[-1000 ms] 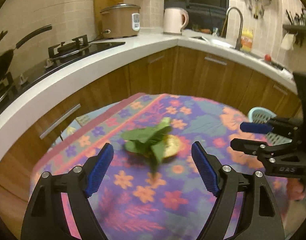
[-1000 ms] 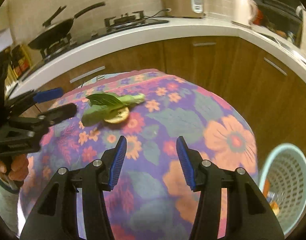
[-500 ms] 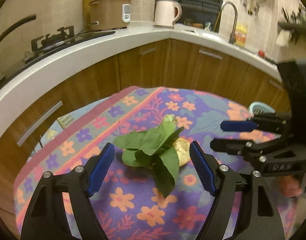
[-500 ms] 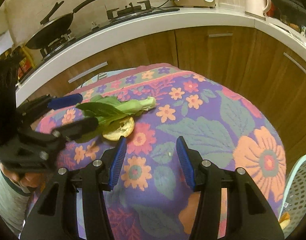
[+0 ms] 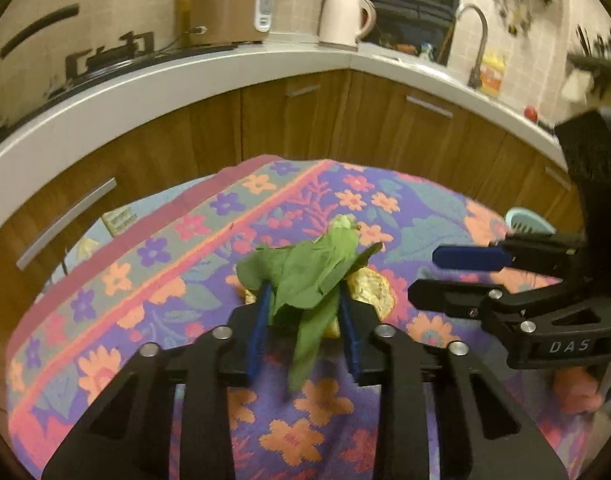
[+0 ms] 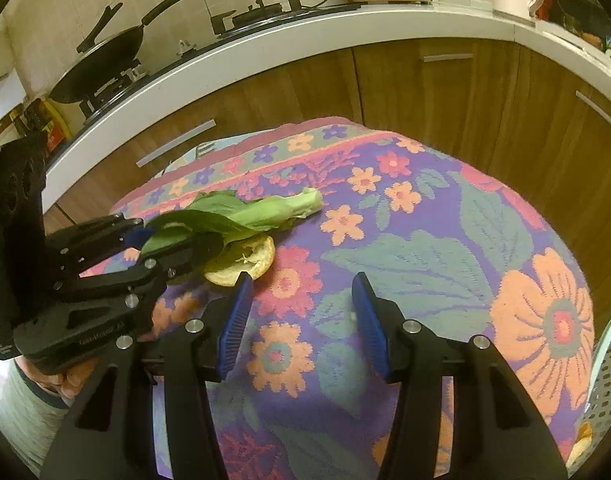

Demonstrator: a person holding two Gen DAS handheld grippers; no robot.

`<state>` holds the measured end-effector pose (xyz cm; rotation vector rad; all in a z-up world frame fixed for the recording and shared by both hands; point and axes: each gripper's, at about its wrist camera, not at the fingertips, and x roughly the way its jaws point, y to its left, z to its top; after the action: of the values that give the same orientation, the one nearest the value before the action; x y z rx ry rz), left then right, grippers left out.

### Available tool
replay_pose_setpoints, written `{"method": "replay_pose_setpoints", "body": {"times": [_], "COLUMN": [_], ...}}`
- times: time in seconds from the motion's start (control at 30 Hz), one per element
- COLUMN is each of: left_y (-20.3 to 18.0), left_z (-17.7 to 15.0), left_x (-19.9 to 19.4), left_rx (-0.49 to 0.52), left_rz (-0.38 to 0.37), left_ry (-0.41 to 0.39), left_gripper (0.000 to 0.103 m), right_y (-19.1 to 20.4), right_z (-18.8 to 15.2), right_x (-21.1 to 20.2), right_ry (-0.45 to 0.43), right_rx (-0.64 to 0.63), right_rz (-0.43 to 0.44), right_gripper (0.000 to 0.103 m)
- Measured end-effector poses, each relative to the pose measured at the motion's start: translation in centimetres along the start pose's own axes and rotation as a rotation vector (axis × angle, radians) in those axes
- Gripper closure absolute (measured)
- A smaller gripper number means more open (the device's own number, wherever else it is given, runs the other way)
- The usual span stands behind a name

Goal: Collect trash
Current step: 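Grasp the bok choy with the left tool while the right tool grasps the orange slice, then carry bok choy and orange slice over the wastebasket and open both tools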

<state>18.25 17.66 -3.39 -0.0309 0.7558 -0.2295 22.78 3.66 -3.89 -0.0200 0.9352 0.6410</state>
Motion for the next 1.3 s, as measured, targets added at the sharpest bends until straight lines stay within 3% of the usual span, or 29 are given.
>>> {"method": "replay_pose_setpoints", "body": {"times": [0.07,0.37,0.5,0.57,0.63,0.93,1.3], "left_y": [0.2,2.5,3.0,3.0,3.1,1.2,-6.8], "left_z": [0.0,-0.1,-0.4,-0.6,-0.8,-0.9,0.2], "left_x": [-0.2,-2.3,-3.3,-3.9,-4.6,-8.3,-7.8], "left_rx": [-0.009,-0.117,-0.142,-0.153,-0.165,-0.166,-0.096], "left_rz": [-0.006,-0.03,-0.023,-0.022,-0.019,-0.045,-0.168], "left_ry": [-0.01,-0.055,-0.071,-0.083,-0.096,-0.162,-0.16], "left_gripper": [0.085,0.088,0.088,0.088,0.088,0.088,0.088], "right_y": [0.1,2.0,3.2,3.0,2.5,0.6,-5.9], "right_z": [0.2,1.4,1.3,1.1,0.8,-1.8,-6.0], "right_x": [0.3,3.4,4.0,3.9,3.4,-2.8,-12.6], "right_ry": [0.006,0.059,0.076,0.081,0.077,-0.009,-0.149], "right_rx": [0.006,-0.008,-0.053,-0.036,-0.015,0.03,0.14], "right_rz": [0.017,0.023,0.004,0.033,0.052,0.041,-0.025], "right_gripper": [0.055,0.055,0.087,0.094,0.096,0.096,0.096]}}
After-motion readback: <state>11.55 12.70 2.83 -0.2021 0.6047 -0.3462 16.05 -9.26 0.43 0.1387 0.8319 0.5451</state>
